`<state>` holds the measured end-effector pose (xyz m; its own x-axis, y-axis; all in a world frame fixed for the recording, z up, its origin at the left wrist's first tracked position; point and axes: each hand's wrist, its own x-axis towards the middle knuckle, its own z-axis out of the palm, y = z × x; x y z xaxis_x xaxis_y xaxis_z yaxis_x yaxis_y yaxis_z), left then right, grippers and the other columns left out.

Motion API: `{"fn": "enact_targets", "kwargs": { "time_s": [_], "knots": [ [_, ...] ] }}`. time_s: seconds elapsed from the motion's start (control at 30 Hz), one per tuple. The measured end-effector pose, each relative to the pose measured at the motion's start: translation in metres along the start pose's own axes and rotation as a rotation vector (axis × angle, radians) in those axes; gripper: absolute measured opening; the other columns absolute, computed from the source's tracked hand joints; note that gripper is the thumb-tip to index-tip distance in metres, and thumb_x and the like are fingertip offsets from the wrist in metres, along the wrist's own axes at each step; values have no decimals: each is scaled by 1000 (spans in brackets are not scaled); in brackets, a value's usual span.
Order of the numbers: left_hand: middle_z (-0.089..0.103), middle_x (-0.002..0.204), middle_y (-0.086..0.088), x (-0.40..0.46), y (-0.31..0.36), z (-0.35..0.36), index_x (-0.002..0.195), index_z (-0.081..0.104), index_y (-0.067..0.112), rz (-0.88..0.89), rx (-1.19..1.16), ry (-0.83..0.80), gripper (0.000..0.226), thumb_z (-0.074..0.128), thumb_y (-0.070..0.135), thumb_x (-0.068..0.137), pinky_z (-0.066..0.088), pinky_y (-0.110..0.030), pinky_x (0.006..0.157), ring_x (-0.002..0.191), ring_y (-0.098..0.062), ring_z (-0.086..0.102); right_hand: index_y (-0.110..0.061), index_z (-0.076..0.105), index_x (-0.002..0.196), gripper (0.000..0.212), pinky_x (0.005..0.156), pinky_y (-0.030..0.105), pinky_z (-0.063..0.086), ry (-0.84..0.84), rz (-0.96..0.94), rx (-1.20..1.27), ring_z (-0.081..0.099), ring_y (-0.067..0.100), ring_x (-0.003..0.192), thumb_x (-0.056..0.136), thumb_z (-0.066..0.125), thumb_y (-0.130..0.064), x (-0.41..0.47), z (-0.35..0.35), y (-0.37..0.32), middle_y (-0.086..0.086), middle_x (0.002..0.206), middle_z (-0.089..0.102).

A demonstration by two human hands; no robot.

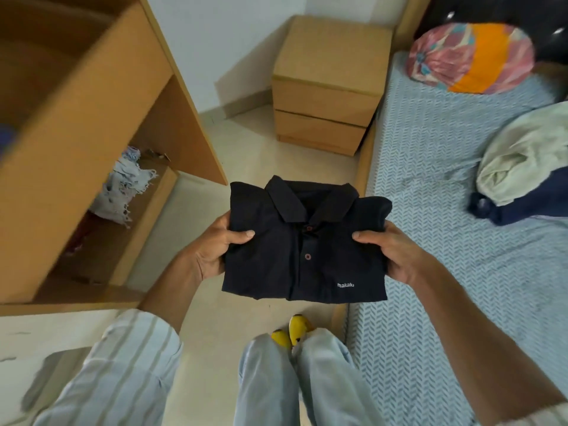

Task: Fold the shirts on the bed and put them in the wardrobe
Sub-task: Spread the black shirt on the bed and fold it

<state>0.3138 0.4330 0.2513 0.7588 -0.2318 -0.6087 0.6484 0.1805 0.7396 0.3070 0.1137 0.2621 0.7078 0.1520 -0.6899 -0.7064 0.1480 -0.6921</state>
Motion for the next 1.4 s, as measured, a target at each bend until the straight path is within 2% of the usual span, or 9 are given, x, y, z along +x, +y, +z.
{"fn": "enact_targets", "kwargs": {
  "time_s": [0.17,0.37,0.5,0.73,0.93,1.1,1.2,1.3,1.4],
  "knots": [
    [70,119,-10,-71,84,32,127,58,15,-38,-22,-1,46,56,-10,89,59,-37,79,106,-28,68,-10,64,117,34,84,42,58,22,19,0,72,29,101,86,66,3,-84,28,-79,14,111,73],
    [70,119,-10,-128,149,60,126,58,16,-34,-27,-26,47,56,-12,89,60,-36,75,103,-27,70,-9,63,119,37,92,47,55,21,2,-6,70,31,104,86,65,5,-150,47,-136,16,114,72],
    [67,126,-13,-141,171,60,133,55,14,-9,-25,-40,55,62,-11,84,57,-41,82,113,-33,65,-8,62,122,38,96,51,53,9,-22,-14,69,34,107,86,64,5,-165,57,-157,18,116,71],
    [66,127,-13,-139,197,34,134,53,18,72,-66,-56,70,71,-1,70,57,-43,86,113,-33,65,-13,56,131,53,96,55,52,-48,-32,-61,67,35,110,82,72,1,-138,85,-190,16,120,69],
    [62,134,-5,-116,224,-16,141,47,25,153,-100,64,81,75,-2,70,55,-37,88,117,-25,63,-13,62,122,44,93,53,54,-115,-25,-169,70,34,103,82,71,3,-74,136,-241,16,112,73],
    [64,131,0,-97,257,-68,136,52,24,200,-193,218,65,69,-7,82,51,-37,94,121,-22,60,-13,62,121,39,64,37,60,-265,43,-301,74,28,91,85,69,0,7,196,-298,12,105,75],
    [61,135,-7,-99,274,-99,140,50,20,246,-294,366,73,75,-5,76,49,-42,101,123,-26,59,-14,59,125,45,74,43,60,-434,105,-378,71,33,101,84,69,2,57,246,-331,14,113,73],
    [61,133,-5,-108,286,-122,137,52,19,284,-373,542,64,69,-8,81,50,-34,96,121,-21,58,-17,58,125,51,94,55,53,-571,134,-446,68,36,107,81,69,6,90,301,-353,16,118,71],
    [57,139,-2,-124,288,-147,143,46,19,316,-406,659,71,68,-7,81,41,-42,110,128,-21,52,-16,58,124,52,98,58,50,-718,147,-547,67,38,109,80,65,11,117,359,-362,17,119,69]
  ]
}}
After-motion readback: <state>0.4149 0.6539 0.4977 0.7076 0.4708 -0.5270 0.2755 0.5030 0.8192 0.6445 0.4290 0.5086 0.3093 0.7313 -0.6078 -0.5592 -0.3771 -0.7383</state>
